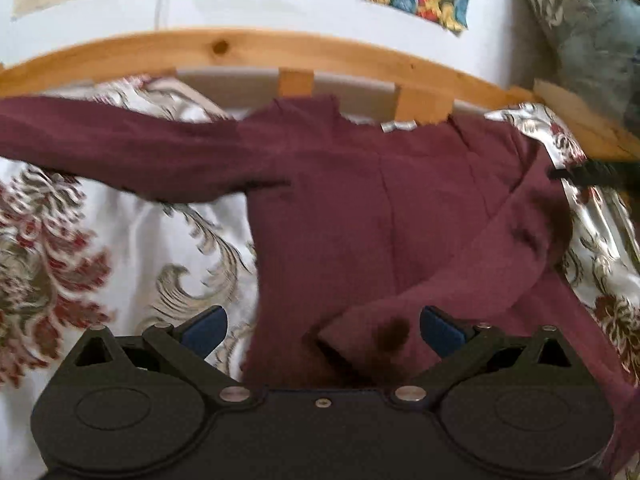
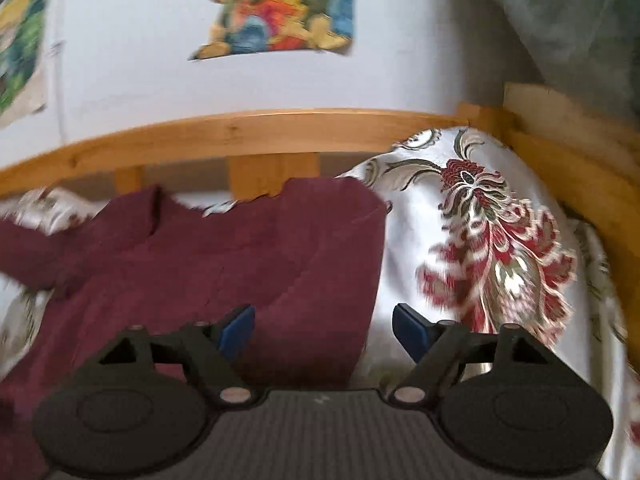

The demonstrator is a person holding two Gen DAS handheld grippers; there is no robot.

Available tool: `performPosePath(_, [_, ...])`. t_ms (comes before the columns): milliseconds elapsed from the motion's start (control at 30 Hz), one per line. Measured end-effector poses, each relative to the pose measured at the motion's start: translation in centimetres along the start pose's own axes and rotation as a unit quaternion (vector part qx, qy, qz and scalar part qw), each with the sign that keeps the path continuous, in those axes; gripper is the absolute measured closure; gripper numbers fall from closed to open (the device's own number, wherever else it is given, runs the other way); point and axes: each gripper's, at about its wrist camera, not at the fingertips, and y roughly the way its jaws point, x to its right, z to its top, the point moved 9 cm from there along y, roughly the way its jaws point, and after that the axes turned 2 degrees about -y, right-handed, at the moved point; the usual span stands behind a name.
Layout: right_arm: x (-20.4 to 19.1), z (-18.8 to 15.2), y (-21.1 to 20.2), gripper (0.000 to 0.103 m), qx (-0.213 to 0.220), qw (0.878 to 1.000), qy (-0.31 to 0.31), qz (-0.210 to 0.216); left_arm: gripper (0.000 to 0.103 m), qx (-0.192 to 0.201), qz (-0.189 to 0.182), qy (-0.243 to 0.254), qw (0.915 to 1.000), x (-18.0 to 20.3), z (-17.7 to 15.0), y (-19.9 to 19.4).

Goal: Fold small clothes
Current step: 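Lift the held sleeve with the right tool, fold it across the body, release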

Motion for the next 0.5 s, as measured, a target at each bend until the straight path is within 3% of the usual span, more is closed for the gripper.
performPosePath(33, [0.5,0.5,1.0,0.027,-0.004,1.0,0.011,-0.005,0.001,-0.004,-0.006,0.0,1.0,-0.2,-0.2,0.2])
performPosePath(67, [1.0,1.0,2.0,0.058,-0.009,1.0,0.02,-0.011,0.001,-0.008,-0.009,0.002,0.9999,-0.4,-0.4,0.4])
performPosePath(100, [1.4,1.4,2.7,0.096,-0.017,0.999,0.025,-0.02,0.001,-0.013,-0.006,0.006,0.9999,-0.6,-0.6,0.6])
performPosePath(167, [1.8,2.5,3.1,0.095,-0.024,0.999,0.022,-0.044,0.001,-0.024,0.016,0.02,0.9994,-1.3,-1.0,1.2])
performPosePath(267, [1.7,4.8,3.0,0.095,-0.005,0.994,-0.048,-0.101,0.001,-0.041,0.055,0.024,0.9973,-2.4,-1.5,2.1])
performPosePath(367, [1.6,5.4,4.5,0.095,-0.025,0.993,-0.048,-0.108,0.001,-0.062,0.059,0.01,0.9963,-3.3,-2.2,2.8])
performPosePath(433, [1.5,4.8,5.3,0.086,-0.034,0.99,-0.064,-0.118,0.001,-0.06,0.06,0.013,0.9963,-3.2,-2.1,2.7])
performPosePath(467, [1.5,4.6,5.1,0.076,-0.027,0.991,-0.061,-0.112,0.001,-0.059,0.058,0.015,0.9965,-3.1,-2.0,2.6])
performPosePath(500, [1.6,4.3,4.6,0.057,-0.019,0.994,-0.047,-0.097,0.001,-0.054,0.051,0.013,0.9971,-3.0,-1.8,2.3])
